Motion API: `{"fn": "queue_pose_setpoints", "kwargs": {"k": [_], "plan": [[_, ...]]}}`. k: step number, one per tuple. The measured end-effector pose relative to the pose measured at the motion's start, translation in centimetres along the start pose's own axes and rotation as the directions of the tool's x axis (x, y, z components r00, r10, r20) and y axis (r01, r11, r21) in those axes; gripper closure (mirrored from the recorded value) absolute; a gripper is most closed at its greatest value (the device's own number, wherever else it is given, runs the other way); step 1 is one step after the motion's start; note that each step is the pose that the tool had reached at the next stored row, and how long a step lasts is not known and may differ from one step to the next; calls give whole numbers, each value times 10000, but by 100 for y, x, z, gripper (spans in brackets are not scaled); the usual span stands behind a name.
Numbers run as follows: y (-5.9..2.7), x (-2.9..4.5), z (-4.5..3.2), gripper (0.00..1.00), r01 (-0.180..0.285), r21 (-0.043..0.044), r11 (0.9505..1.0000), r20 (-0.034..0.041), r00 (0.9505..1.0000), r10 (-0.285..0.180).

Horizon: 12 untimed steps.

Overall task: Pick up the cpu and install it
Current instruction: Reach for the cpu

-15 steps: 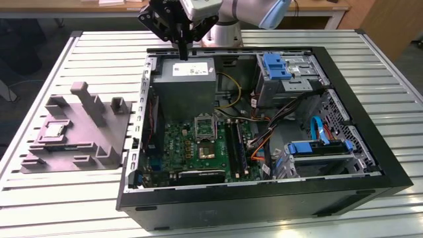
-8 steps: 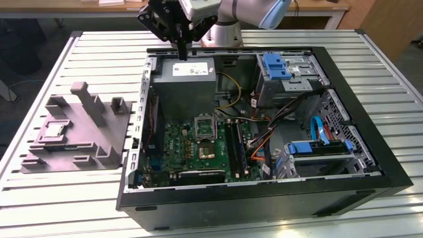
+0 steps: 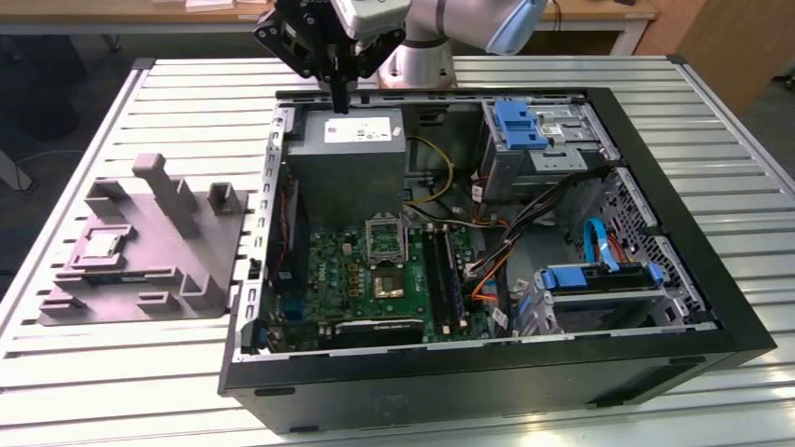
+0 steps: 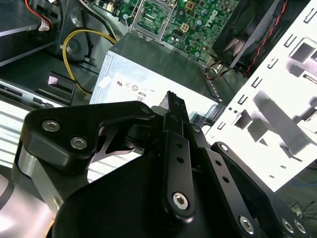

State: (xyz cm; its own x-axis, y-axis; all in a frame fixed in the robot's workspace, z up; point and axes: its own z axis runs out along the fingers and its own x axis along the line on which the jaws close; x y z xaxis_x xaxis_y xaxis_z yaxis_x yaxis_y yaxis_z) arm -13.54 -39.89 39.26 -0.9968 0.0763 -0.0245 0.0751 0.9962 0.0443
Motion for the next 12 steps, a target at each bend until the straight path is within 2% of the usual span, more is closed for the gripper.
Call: {"fn": "queue_pose_setpoints", "kwargs": {"k": [12], "plan": [[-3, 40, 1, 89, 0, 0, 10000, 0, 10000, 0]]}}
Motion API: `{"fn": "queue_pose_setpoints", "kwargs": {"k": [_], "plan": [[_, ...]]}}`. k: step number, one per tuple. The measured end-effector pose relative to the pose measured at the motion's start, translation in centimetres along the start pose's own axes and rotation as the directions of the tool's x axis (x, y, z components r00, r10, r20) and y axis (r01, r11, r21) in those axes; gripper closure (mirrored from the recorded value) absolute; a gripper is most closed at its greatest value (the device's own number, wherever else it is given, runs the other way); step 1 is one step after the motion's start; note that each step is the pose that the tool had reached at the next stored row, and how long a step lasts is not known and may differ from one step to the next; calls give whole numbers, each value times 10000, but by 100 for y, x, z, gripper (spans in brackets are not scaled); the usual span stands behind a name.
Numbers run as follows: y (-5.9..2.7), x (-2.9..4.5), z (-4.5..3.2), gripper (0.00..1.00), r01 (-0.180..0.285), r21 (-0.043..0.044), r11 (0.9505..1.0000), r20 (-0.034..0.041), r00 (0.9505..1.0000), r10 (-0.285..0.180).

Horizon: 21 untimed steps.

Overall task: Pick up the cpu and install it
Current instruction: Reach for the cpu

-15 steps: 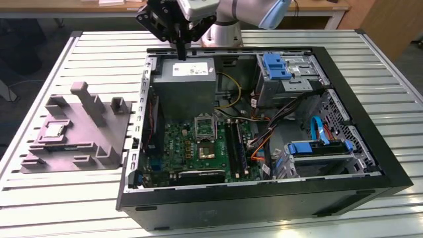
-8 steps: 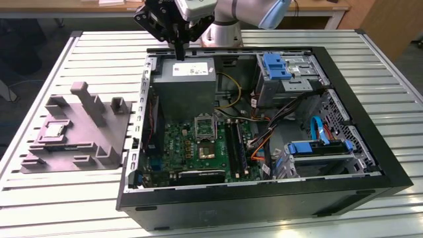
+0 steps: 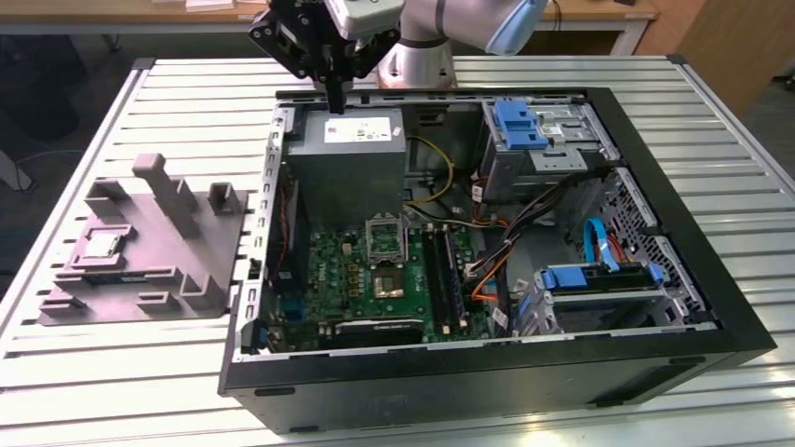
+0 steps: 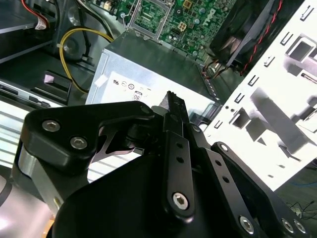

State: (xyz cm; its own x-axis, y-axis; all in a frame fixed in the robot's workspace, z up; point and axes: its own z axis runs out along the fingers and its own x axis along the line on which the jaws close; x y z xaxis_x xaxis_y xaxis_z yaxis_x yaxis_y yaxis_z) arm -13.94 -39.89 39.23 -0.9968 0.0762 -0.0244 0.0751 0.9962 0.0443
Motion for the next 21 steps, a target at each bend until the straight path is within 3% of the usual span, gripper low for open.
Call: {"fn": "queue_pose_setpoints", "kwargs": {"k": [21], "plan": [[-4, 54, 3, 89, 0, -1, 10000, 0, 10000, 0]]}}
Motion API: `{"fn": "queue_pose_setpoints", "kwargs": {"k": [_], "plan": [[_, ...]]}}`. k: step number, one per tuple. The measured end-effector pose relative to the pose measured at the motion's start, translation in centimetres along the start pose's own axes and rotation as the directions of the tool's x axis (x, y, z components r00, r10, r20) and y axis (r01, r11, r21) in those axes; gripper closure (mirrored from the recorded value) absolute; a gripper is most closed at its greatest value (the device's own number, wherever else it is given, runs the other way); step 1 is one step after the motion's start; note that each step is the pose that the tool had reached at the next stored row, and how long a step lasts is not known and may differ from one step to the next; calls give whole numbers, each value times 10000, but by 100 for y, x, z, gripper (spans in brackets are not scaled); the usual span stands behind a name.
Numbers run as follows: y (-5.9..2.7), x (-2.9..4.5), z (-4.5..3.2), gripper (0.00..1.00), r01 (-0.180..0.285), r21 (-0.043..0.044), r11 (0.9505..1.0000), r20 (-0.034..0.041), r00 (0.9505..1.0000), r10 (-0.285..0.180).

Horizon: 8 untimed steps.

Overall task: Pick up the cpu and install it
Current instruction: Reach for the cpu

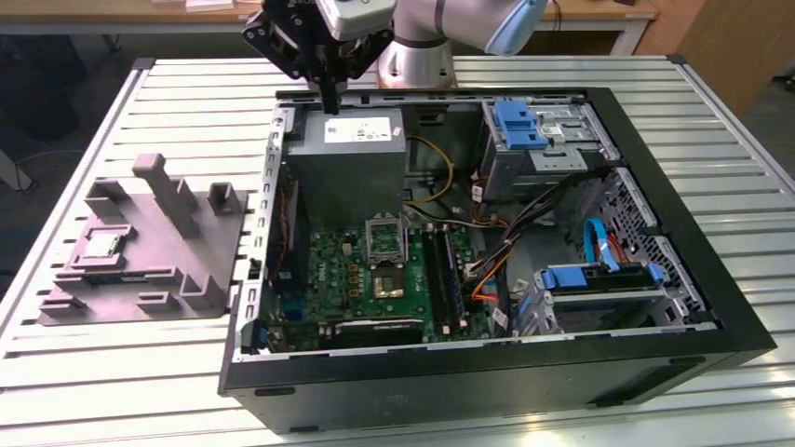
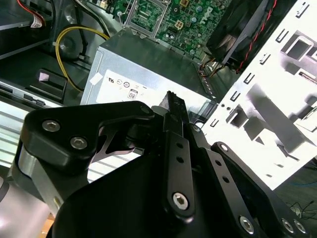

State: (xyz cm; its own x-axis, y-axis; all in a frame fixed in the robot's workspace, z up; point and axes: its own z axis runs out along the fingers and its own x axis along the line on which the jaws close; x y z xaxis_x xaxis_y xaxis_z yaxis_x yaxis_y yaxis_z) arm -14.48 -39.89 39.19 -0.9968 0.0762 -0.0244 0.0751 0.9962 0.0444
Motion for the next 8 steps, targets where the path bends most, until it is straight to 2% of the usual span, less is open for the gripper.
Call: {"fn": "queue_pose_setpoints", "kwargs": {"k": [8], "plan": [[-2, 19, 1, 89, 0, 0, 10000, 0, 10000, 0]]}}
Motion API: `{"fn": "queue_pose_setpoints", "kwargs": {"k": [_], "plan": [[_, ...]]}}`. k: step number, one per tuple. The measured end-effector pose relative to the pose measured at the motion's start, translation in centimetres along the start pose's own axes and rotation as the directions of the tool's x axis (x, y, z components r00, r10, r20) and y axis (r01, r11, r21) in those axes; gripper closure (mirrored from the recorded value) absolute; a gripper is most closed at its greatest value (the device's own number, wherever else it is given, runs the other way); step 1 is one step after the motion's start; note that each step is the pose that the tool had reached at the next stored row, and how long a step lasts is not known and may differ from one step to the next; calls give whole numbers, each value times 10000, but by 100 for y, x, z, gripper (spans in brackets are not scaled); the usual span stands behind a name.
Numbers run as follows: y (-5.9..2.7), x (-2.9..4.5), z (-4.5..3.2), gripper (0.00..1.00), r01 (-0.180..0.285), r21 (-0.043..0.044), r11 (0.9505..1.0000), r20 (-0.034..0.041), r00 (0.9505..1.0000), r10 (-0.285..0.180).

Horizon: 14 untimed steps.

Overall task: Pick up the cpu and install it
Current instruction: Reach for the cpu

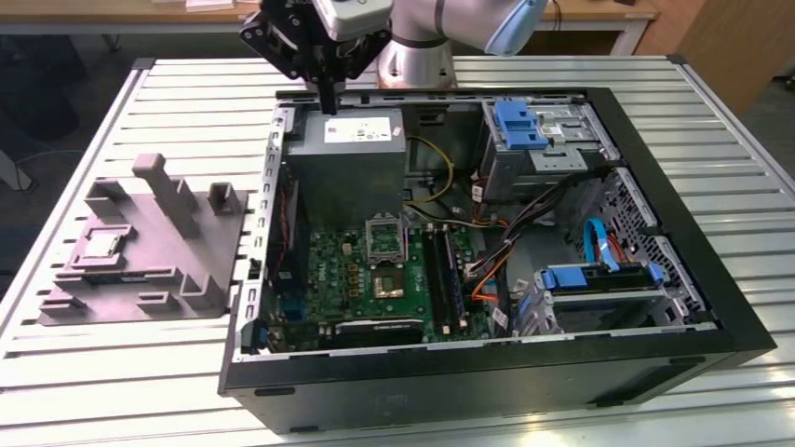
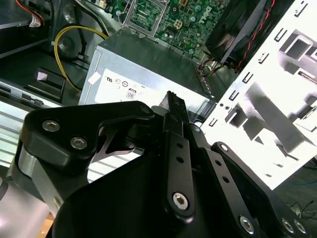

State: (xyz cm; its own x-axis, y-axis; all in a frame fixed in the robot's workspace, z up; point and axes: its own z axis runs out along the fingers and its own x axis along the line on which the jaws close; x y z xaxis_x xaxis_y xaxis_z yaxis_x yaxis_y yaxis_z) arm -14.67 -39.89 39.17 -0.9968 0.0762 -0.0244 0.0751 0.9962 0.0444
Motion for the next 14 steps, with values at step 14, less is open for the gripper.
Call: {"fn": "queue_pose_setpoints", "kwargs": {"k": [14], "plan": [[-4, 59, 0, 89, 0, 0, 10000, 0, 10000, 0]]}}
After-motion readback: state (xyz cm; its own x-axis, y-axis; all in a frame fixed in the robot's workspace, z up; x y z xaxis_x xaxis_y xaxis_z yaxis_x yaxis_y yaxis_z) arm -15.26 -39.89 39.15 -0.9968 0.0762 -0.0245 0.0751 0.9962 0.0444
